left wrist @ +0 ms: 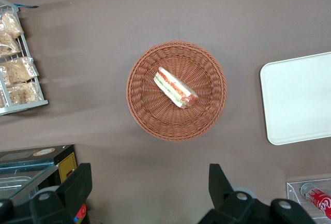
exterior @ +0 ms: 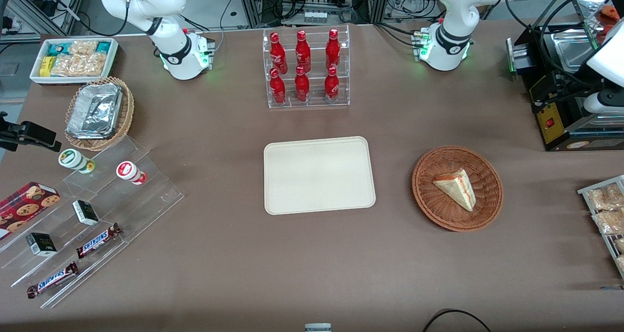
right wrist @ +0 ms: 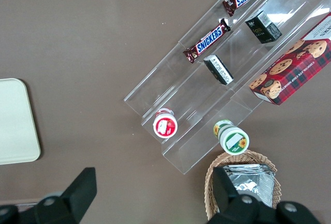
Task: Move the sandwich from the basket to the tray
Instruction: 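Move the left gripper over the wicker basket toward the sandwich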
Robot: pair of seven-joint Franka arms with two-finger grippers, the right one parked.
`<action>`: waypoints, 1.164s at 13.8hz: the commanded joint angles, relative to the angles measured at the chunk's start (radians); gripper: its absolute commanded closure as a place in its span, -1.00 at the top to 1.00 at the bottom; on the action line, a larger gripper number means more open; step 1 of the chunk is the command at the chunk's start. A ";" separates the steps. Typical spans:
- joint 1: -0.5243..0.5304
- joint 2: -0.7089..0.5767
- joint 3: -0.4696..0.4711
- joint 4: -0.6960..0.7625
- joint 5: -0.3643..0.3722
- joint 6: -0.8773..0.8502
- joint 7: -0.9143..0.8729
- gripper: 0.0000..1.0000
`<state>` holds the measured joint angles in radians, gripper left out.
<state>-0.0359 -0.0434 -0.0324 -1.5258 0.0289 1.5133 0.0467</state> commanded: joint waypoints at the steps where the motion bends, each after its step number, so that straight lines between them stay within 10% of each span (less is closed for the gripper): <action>1: 0.005 -0.012 0.000 -0.013 -0.007 -0.010 0.012 1.00; 8: 0.007 -0.009 0.006 -0.351 0.003 0.349 -0.085 1.00; 16: 0.004 0.072 -0.006 -0.703 -0.018 0.910 -0.734 1.00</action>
<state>-0.0354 0.0037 -0.0244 -2.1781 0.0213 2.3202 -0.5267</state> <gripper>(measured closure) 0.000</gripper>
